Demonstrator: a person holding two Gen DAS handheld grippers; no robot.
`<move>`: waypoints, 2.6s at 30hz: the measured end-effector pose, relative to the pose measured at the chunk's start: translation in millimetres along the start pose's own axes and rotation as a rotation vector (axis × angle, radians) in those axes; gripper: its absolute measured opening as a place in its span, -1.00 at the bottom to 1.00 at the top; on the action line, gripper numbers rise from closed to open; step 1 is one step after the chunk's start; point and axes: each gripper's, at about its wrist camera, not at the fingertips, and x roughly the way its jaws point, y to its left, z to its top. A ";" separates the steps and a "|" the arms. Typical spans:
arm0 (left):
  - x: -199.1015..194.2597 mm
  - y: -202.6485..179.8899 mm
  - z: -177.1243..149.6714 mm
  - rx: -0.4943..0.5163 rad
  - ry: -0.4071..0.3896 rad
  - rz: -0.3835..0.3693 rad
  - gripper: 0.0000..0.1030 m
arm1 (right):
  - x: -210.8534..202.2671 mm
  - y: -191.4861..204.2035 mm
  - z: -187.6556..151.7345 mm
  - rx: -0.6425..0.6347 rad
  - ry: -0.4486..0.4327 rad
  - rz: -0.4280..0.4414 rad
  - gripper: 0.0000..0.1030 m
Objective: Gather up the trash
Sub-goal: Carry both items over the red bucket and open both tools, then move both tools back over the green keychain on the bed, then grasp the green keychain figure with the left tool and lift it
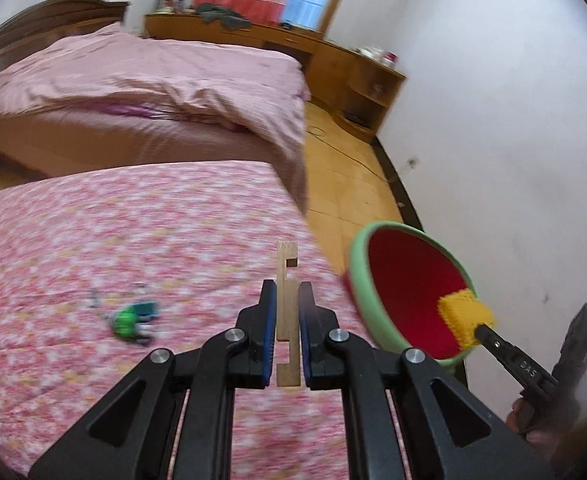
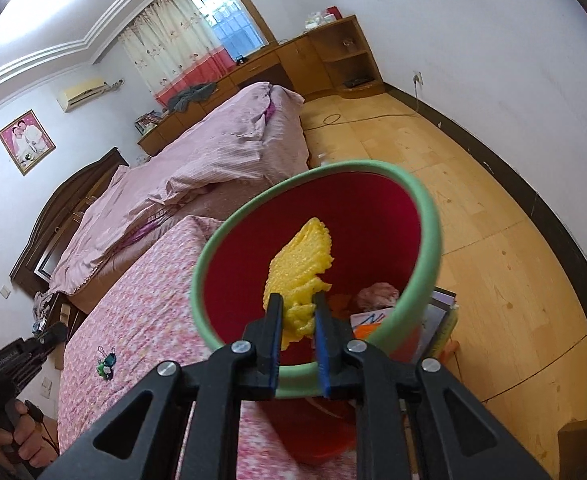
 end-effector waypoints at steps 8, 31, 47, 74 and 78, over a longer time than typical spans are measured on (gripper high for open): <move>37.0 -66.2 -4.7 0.108 0.059 -0.077 -0.82 | -8.9 -23.9 3.1 0.014 -0.028 0.032 -0.32; 87.4 -114.6 -12.2 0.161 0.136 -0.067 -0.50 | -19.4 -44.6 3.4 0.065 -0.049 0.074 -0.19; 42.0 -21.0 -15.3 0.019 0.080 0.109 -0.36 | -19.7 -7.2 -3.8 0.004 -0.021 0.108 -0.02; 48.0 115.6 -34.9 -0.045 0.144 0.274 0.05 | 14.2 68.0 -24.7 -0.127 0.087 0.109 0.15; 53.3 120.5 -36.2 -0.045 0.138 0.288 0.05 | 16.7 70.9 -25.6 -0.135 0.095 0.103 0.15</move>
